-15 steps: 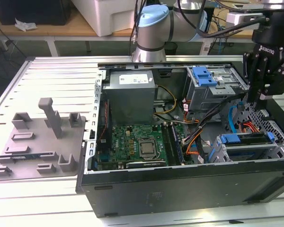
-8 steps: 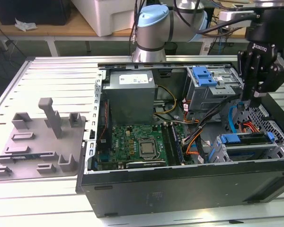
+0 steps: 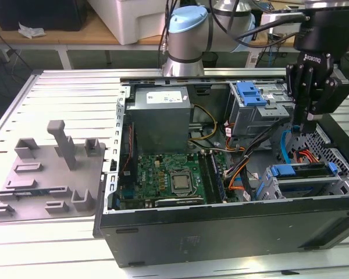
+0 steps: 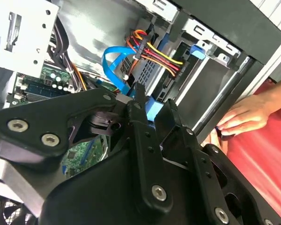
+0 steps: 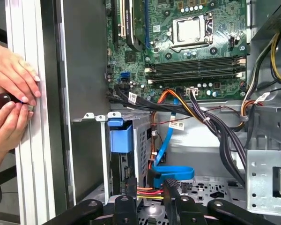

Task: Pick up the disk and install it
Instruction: 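Insert the second disk wire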

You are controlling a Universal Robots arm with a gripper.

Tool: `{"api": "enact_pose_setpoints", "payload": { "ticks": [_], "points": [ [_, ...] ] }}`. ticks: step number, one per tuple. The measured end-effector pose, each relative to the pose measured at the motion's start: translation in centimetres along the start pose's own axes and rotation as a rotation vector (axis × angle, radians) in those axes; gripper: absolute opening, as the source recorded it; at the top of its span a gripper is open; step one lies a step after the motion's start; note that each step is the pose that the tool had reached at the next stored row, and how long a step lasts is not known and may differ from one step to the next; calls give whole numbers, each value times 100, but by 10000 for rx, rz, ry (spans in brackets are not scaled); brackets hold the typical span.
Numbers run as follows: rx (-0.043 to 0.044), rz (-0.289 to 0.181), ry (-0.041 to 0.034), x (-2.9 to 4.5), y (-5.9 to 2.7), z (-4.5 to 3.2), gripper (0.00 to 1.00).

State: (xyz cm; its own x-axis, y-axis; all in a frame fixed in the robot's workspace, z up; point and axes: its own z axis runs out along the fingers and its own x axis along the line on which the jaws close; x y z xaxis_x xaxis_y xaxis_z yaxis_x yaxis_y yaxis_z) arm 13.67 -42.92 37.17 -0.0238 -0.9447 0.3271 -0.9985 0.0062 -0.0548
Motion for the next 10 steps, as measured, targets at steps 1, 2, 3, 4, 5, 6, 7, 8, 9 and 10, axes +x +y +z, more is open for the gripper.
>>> {"api": "enact_pose_setpoints", "payload": {
  "ticks": [1,2,3,4,5,6,7,8,9,10],
  "points": [
    [2,-2,44,-27,1,-6,36],
    [3,-4,125,-62,2,-12,36],
    [6,-10,253,-88,3,-14,36],
    [10,-18,420,-101,6,-11,36],
    [16,-31,672,-115,10,-6,36],
    [20,-40,841,-127,17,-7,36],
    [22,-43,921,-134,22,-7,36],
    [23,-47,991,-140,28,-5,36],
    [27,-53,1106,-151,37,1,36],
    [28,-52,1156,-159,42,9,36]
  ]
}}
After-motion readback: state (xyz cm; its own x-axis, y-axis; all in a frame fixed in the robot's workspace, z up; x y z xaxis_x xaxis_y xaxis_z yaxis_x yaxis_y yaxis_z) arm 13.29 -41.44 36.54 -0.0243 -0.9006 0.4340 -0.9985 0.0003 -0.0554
